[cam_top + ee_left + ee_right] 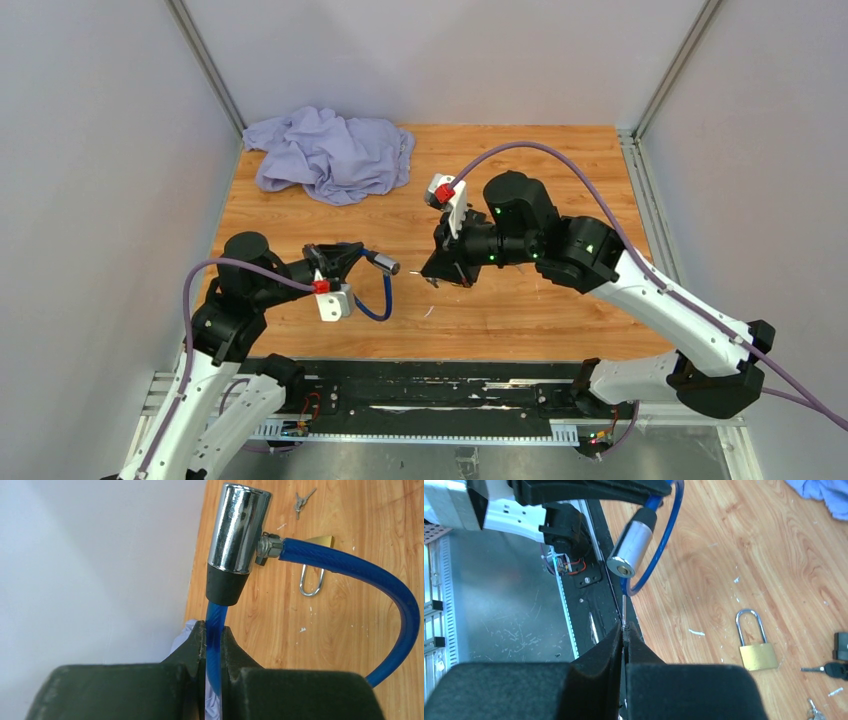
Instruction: Unlock with the key
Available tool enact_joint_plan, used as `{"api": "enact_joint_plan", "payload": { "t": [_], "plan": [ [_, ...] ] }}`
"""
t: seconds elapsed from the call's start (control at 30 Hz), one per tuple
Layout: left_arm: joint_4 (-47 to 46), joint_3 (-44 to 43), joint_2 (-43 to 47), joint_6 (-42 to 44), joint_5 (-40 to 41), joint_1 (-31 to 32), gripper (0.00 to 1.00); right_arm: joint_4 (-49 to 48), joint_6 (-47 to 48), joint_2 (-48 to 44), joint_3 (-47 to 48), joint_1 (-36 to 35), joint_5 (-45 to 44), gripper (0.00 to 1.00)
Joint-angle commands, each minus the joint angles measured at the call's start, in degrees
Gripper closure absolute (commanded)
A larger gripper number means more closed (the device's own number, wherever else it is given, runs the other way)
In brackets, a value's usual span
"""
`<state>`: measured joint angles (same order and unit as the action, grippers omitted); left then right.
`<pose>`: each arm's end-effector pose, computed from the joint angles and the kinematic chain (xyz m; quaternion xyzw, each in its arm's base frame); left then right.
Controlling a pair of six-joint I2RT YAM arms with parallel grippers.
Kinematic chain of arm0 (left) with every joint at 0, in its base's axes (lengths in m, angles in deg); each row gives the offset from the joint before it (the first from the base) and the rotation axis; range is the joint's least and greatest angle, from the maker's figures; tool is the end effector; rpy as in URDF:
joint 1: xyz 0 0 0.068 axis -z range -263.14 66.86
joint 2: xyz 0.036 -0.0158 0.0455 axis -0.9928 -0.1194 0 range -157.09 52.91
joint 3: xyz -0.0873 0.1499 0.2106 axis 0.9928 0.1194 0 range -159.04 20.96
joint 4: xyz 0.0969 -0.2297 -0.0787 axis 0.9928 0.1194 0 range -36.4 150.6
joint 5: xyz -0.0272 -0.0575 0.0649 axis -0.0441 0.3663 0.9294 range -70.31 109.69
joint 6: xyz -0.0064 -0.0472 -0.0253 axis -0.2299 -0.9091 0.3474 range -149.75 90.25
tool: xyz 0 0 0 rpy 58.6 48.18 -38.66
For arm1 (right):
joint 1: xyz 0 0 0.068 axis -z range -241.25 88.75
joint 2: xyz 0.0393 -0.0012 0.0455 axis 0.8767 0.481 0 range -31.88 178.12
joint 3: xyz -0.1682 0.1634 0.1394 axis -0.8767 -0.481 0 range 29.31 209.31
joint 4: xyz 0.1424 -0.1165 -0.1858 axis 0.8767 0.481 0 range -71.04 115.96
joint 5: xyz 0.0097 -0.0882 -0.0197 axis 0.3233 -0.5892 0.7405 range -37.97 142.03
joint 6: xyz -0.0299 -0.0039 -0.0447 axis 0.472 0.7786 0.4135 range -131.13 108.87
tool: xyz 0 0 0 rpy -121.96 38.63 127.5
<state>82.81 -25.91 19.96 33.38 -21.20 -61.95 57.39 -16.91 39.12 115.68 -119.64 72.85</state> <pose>0.1026 -0.0648 0.3476 0.6571 0.4098 -0.0558 0.6302 0.1219 0.2221 0.4439 -0.4529 0.6913 0.4159 0.3795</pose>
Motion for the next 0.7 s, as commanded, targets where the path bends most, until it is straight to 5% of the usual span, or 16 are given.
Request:
{"api": "enact_joint_plan", "payload": {
  "t": [0.0, 0.67],
  "plan": [
    [-4.79, 0.26, 0.78, -1.51, -2.15, 0.21, 1.0, -2.85, 0.56, 0.29, 3.12, -1.65, -1.27, 0.99],
    [-4.87, 0.18, 0.8, -1.88, -2.26, 0.23, 1.0, -2.51, 1.05, 2.84, 5.51, -3.66, -3.86, 0.99]
  ]
}}
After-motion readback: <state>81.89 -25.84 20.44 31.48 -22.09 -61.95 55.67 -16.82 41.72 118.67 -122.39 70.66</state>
